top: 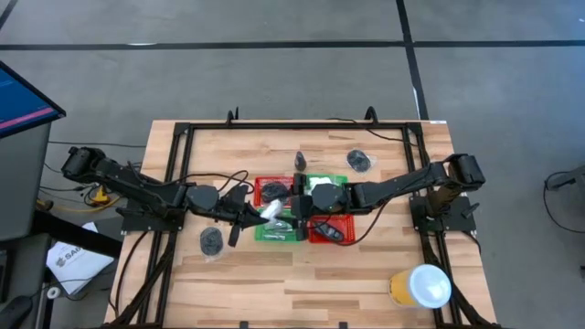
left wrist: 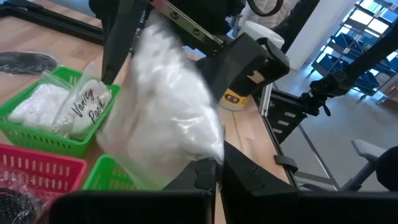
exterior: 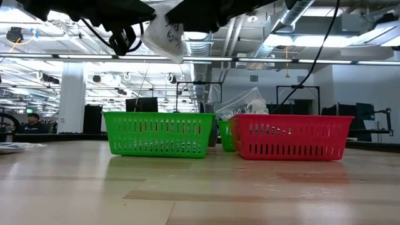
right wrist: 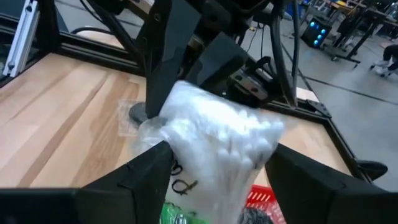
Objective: Pick & Place Travel size toiletries
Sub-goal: Put the white cotton pack into the right green basket
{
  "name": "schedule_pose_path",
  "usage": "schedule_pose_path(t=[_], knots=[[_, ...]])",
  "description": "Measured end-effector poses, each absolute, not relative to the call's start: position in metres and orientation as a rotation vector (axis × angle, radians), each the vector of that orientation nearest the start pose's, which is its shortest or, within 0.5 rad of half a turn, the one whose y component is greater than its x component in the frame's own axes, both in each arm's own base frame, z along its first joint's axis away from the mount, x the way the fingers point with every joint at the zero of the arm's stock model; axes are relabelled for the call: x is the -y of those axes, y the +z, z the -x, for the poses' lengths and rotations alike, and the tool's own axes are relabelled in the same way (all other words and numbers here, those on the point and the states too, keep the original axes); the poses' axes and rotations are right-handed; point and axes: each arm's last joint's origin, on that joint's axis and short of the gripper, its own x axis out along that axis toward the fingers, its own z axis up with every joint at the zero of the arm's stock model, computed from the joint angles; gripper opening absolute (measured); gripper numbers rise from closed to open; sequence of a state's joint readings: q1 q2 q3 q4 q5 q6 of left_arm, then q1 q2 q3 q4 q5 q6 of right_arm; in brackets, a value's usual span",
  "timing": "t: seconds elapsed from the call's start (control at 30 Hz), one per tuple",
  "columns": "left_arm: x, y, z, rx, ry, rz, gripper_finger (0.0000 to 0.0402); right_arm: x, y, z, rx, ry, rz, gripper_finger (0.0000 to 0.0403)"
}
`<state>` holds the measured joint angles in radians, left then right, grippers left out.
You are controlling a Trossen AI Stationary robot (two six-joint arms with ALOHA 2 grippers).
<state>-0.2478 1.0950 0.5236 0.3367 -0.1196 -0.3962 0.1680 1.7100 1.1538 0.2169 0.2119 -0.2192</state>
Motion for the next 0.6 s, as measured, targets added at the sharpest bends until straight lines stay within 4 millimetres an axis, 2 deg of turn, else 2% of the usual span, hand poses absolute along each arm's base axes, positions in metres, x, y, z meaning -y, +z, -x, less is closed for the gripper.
schedule_pose_path(t=[0.6], knots=[[0.0533, 0.2338, -0.2253, -0.251, -0.078, 0.351, 0.0000, -0.0583, 0.2545, -0.3822, -0.339, -0.062, 0.254, 0.0086]])
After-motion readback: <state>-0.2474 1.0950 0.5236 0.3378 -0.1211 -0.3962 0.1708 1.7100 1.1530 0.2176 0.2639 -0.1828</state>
